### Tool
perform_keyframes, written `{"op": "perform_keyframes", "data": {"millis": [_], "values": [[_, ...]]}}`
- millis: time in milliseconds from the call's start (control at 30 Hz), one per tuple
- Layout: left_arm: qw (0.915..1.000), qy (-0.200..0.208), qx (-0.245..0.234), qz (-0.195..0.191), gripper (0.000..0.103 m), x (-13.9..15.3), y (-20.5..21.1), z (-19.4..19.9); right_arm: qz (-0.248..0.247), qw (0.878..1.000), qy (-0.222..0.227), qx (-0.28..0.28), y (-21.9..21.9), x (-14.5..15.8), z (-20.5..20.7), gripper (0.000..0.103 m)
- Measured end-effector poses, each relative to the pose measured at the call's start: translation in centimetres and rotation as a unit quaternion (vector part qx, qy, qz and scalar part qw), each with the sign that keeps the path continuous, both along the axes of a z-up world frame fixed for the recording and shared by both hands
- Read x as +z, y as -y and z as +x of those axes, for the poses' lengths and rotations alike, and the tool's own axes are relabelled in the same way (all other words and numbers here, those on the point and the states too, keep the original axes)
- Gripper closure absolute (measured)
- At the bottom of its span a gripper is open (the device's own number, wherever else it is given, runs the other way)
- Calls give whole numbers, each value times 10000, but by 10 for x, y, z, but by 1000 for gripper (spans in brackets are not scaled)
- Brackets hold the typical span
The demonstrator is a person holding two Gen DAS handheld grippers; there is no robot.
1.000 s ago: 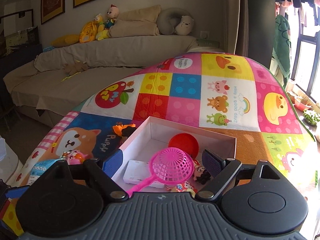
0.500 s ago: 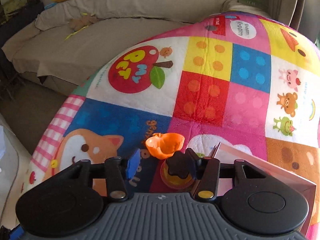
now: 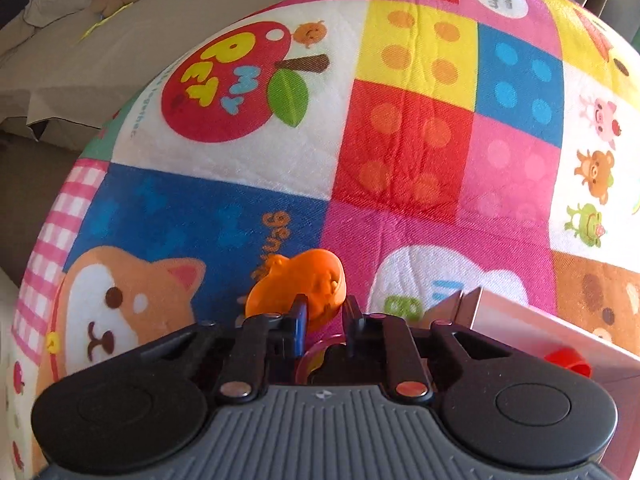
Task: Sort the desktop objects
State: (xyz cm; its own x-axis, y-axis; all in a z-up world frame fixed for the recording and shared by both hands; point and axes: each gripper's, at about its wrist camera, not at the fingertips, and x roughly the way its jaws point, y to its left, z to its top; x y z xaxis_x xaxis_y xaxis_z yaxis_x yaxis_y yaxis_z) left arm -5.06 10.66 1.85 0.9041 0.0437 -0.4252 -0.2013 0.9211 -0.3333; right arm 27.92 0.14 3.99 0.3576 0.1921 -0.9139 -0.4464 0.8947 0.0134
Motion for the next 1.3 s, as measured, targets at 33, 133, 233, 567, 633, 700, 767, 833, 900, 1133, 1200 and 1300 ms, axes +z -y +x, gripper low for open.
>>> {"op": "perform_keyframes", "data": {"millis": [33, 133, 233, 567, 633, 700, 767, 833, 900, 1133, 1200, 1300], "values": [[10000, -15, 0, -13, 0, 0, -1, 0, 45, 9999, -84, 69, 1, 0, -8, 85], [10000, -66, 18, -65, 0, -1, -2, 1, 225, 9983, -279, 458, 1, 3, -41, 87], [9999, -106, 30, -101, 0, -1, -3, 2, 402, 9931, -697, 849, 2, 6, -76, 87], [9999, -156, -4, -48, 0, -2, -1, 4, 550, 9865, 590, 1424, 35, 57, -140, 75], [9999, -166, -8, -39, 0, -2, -1, 4, 469, 9857, 872, 1362, 38, 57, -136, 57], [9998, -189, -9, -33, 0, -2, 0, 5, 548, 9881, 751, 1229, 37, 51, -125, 52], [9998, -211, -9, -33, 0, -2, 1, 6, 534, 9897, 657, 1153, 30, 40, -114, 52], [9998, -218, -11, -45, 0, -2, 0, 6, 438, 9908, 602, 1134, 20, 27, -106, 55], [9997, -228, -15, -65, 0, -3, 0, 6, 417, 9917, 321, 1174, 12, 11, -97, 67], [9997, -236, -3, -54, 0, -3, 0, 7, 824, 9882, 328, 1251, 36, 24, -119, 94], [9997, -237, -30, 50, 0, -2, 3, 7, 1192, 9844, 451, 1215, 61, 43, -134, 96], [9989, -351, -168, 276, 0, 0, 10, 10, 1603, 9792, 621, 1081, 104, 64, -161, 96]]}}
